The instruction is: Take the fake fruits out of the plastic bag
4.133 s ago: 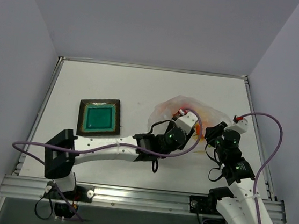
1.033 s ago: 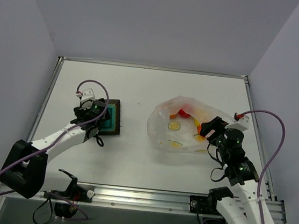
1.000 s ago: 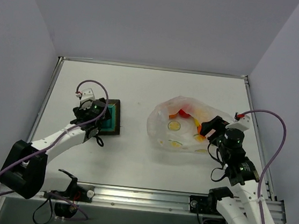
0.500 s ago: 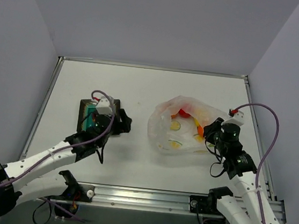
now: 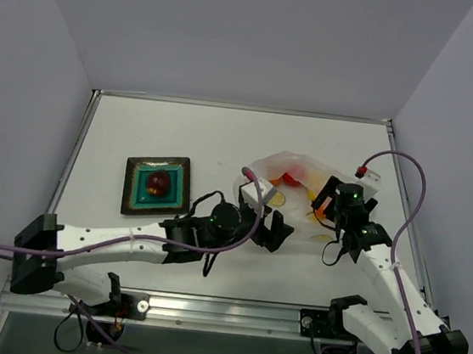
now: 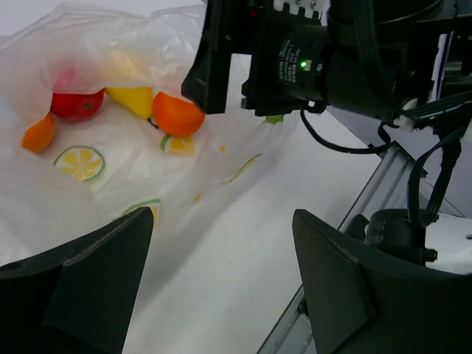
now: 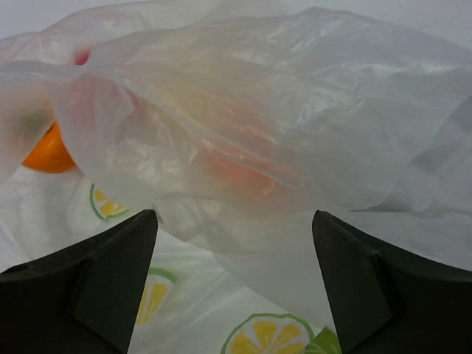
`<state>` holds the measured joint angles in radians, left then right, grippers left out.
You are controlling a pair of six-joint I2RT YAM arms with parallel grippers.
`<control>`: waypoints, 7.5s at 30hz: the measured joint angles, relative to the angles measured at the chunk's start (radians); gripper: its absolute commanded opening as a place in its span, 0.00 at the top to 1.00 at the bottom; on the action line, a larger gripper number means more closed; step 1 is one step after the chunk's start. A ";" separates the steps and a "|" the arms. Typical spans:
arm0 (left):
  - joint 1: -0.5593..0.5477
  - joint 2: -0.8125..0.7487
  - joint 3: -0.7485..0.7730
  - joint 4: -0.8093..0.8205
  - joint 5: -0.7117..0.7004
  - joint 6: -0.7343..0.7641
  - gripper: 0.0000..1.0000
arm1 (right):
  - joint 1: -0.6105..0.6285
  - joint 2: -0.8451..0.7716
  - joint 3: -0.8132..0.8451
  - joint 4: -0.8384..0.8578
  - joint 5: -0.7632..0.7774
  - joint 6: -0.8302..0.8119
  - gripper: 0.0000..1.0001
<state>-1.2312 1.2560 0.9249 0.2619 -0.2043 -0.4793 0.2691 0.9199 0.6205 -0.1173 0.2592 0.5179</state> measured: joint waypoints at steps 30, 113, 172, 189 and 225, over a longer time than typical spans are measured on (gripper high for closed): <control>0.174 0.476 0.139 -0.016 -0.174 0.056 0.25 | 0.042 0.134 -0.018 0.291 -0.272 0.034 1.00; 0.303 -0.176 -0.053 -0.142 -0.026 0.008 0.53 | -0.205 0.372 -0.256 0.645 -0.352 0.111 1.00; 0.068 0.024 -0.002 -0.206 -0.309 -0.132 0.30 | -0.168 0.250 -0.288 0.640 -0.297 0.111 1.00; 0.102 0.371 0.227 -0.166 -0.348 0.026 0.21 | 0.019 -0.097 -0.185 0.365 -0.191 0.071 1.00; 0.485 0.296 0.298 -0.369 0.150 0.100 0.98 | 0.021 -0.070 -0.121 0.246 -0.169 0.027 1.00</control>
<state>-0.7460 1.5520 1.2224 -0.1066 -0.0540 -0.3790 0.2897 0.8501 0.4995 0.1291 0.0906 0.5449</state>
